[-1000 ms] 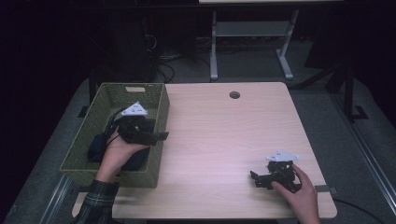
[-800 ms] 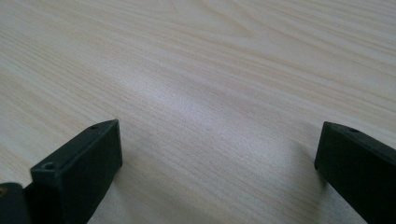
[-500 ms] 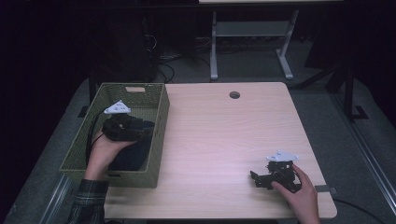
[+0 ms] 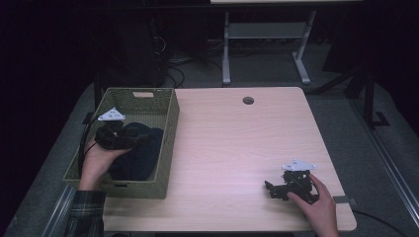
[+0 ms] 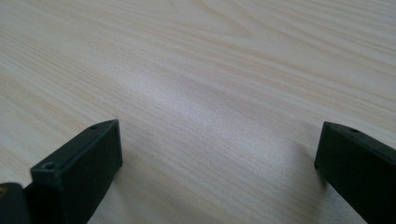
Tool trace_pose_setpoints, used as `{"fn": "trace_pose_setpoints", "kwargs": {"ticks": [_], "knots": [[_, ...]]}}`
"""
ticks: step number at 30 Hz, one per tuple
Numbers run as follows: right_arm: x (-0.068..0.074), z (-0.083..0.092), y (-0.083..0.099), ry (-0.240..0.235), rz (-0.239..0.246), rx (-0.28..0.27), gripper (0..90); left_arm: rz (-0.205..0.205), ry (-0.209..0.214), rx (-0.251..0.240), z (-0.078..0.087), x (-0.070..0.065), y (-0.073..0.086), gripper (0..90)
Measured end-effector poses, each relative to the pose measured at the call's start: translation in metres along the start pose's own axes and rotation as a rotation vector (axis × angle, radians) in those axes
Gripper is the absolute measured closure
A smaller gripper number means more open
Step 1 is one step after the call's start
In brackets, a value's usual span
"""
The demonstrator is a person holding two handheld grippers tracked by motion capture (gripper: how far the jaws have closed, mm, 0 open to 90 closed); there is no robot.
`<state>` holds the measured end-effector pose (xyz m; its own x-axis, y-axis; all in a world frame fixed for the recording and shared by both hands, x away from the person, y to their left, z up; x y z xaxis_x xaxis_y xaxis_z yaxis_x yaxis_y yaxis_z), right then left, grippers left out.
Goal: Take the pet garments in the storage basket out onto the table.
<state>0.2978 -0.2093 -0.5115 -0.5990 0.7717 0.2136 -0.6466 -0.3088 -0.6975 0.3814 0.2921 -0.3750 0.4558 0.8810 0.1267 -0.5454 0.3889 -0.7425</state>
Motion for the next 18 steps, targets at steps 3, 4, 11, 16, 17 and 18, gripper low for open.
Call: {"fn": "trace_pose_setpoints", "kwargs": {"ticks": [3, 4, 11, 16, 17, 18], "knots": [[0.000, 0.000, 0.000, 0.000, 0.000, 0.000, 0.4, 0.005, -0.026, 0.016, 0.001, 0.008, 0.005, 45.0], [0.000, 0.000, 0.000, 0.000, 0.000, 0.000, 0.5, 0.013, -0.030, 0.020, 0.001, 0.010, 0.007, 45.0], [0.000, 0.000, 0.000, 0.000, 0.000, 0.000, 0.4, 0.033, -0.057, 0.045, 0.002, 0.024, 0.016, 45.2], [0.000, 0.000, 0.000, 0.000, 0.001, 0.000, 0.4, 0.043, -0.079, 0.075, -0.001, 0.032, 0.024, 45.2], [0.000, 0.000, 0.000, 0.000, 0.000, 0.000, 0.4, 0.037, -0.087, 0.089, -0.002, 0.035, 0.026, 45.2], [0.000, 0.000, 0.000, 0.000, 0.001, 0.000, 0.5, 0.038, -0.095, 0.100, -0.003, 0.036, 0.028, 45.3]]}}
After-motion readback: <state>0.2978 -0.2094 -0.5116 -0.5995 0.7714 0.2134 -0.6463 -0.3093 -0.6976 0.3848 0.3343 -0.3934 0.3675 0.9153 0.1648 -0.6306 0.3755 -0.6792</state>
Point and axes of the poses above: each handheld gripper's, and its own axes: z roughly backward along the jaws, y roughly out of its underside, x roughly to its left, the point moved 4 cm from there along -z, roughly forward along the jaws, and after that the axes turned 15 degrees about -y, right-handed, at the moved point
